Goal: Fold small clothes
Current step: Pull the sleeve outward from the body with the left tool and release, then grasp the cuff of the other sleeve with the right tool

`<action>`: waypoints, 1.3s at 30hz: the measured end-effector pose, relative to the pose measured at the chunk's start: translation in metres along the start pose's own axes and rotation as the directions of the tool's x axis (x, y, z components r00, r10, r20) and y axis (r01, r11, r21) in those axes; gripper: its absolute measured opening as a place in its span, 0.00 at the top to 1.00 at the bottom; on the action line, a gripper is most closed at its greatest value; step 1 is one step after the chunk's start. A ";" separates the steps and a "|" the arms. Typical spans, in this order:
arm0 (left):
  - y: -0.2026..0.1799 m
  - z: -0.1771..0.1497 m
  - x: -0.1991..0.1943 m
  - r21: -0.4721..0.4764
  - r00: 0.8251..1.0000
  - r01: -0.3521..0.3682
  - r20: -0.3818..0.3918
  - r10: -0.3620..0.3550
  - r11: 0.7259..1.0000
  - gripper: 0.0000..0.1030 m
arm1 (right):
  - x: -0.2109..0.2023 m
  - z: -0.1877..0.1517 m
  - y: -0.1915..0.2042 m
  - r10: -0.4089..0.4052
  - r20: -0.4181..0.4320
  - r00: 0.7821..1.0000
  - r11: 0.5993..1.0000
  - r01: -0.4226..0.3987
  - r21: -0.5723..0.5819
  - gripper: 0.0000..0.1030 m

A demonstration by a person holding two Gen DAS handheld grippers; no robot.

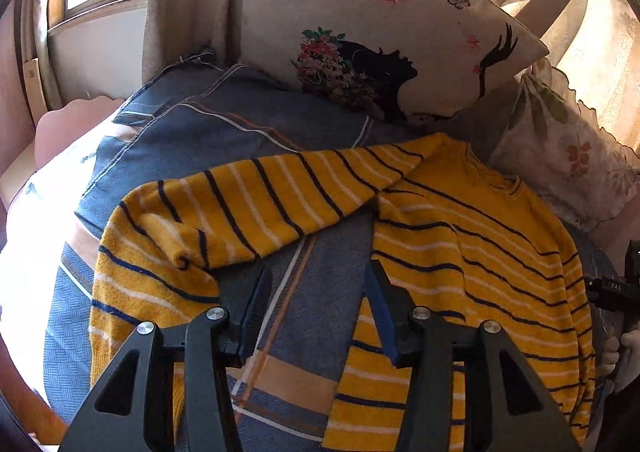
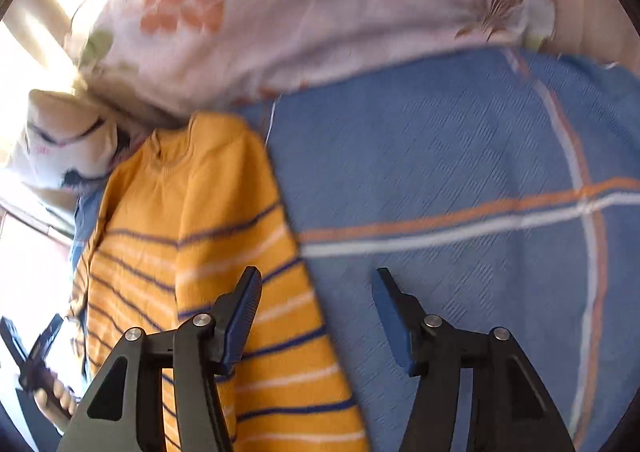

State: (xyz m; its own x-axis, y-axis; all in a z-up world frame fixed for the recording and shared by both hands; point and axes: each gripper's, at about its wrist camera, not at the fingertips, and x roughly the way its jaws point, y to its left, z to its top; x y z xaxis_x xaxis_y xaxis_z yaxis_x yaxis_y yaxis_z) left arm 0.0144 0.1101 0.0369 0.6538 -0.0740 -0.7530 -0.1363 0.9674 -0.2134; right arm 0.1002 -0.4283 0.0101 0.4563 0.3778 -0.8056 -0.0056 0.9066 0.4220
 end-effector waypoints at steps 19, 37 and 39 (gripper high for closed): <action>-0.040 -0.004 0.008 0.078 0.999 0.038 -0.002 -0.038 0.996 0.51 | -0.022 0.081 -0.003 -0.634 0.252 0.731 0.748 0.662 -0.038 0.97; -0.039 -0.027 -0.031 0.070 0.989 0.139 0.039 -0.142 0.988 0.48 | -0.152 -0.102 0.020 -0.175 0.254 0.951 0.984 0.176 0.018 0.20; -0.038 -0.032 -0.036 0.072 0.988 0.147 0.038 -0.150 0.987 0.47 | -0.136 -0.141 0.027 -0.200 0.202 0.959 0.978 0.207 -0.018 0.20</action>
State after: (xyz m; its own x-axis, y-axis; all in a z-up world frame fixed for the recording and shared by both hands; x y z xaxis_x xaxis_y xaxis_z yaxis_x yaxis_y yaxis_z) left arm -0.0278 0.0678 0.0522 0.6945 -0.2091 -0.6884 0.0150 0.9608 -0.2767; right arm -0.0875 -0.4288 0.0727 0.6186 0.1433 -0.7725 0.0728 0.9686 0.2379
